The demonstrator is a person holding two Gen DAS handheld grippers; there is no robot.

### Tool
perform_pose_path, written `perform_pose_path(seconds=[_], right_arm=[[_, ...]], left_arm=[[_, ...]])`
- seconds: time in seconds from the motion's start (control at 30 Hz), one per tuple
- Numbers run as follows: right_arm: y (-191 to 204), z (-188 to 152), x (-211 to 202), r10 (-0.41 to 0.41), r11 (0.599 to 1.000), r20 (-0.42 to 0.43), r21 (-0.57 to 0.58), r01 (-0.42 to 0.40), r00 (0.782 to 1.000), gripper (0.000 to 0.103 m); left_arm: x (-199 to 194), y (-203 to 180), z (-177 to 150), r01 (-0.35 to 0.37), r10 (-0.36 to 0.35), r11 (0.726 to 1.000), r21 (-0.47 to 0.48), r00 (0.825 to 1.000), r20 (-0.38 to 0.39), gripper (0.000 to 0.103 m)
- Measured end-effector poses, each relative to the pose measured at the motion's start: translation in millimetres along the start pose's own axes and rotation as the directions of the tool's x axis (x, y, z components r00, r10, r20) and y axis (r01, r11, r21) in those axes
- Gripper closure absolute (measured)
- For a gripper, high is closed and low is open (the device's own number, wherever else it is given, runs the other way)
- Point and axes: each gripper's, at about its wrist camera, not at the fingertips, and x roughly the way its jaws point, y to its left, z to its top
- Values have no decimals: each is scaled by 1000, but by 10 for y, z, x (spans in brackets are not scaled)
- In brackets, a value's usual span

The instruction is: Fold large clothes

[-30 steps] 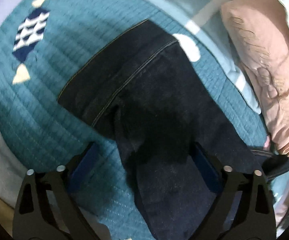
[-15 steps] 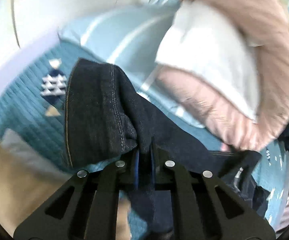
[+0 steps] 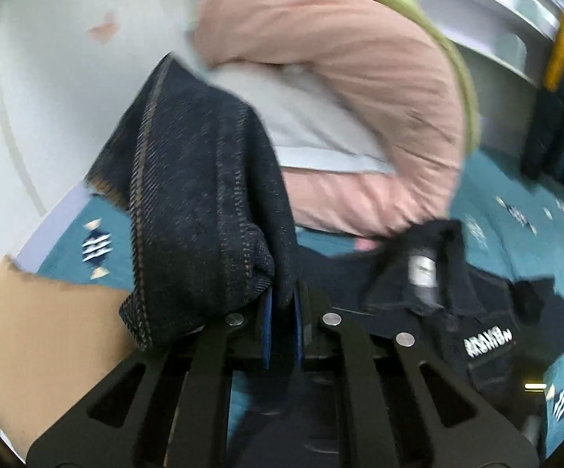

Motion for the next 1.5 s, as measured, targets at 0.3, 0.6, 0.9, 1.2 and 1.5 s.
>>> perform_pose_path(seconds=[0.3, 0.6, 0.9, 1.2, 1.5], right_arm=[[-1561, -472, -2031, -406, 902, 278, 278, 332, 871, 73], [-3144, -1085, -2748, -491, 712, 246, 666, 223, 836, 68], [-3788, -1113, -2734, -376, 637, 338, 770, -24, 863, 56], [-3986, -1141, -2778, -524, 489, 238, 870, 60, 818, 51], [-4261, -1022, -2714, -470, 553, 327, 833, -15, 820, 46]], left_arm=[[606, -1605, -461, 51, -28, 970, 237, 994, -103, 94], [1121, -2310, -1211, 17, 97, 877, 480, 972, -212, 79], [639, -2289, -1032, 267, -175, 880, 393, 951, -254, 15], [540, -1862, -736, 395, -333, 902, 176, 893, -301, 15], [911, -1106, -570, 285, -273, 958, -18, 894, -355, 16]])
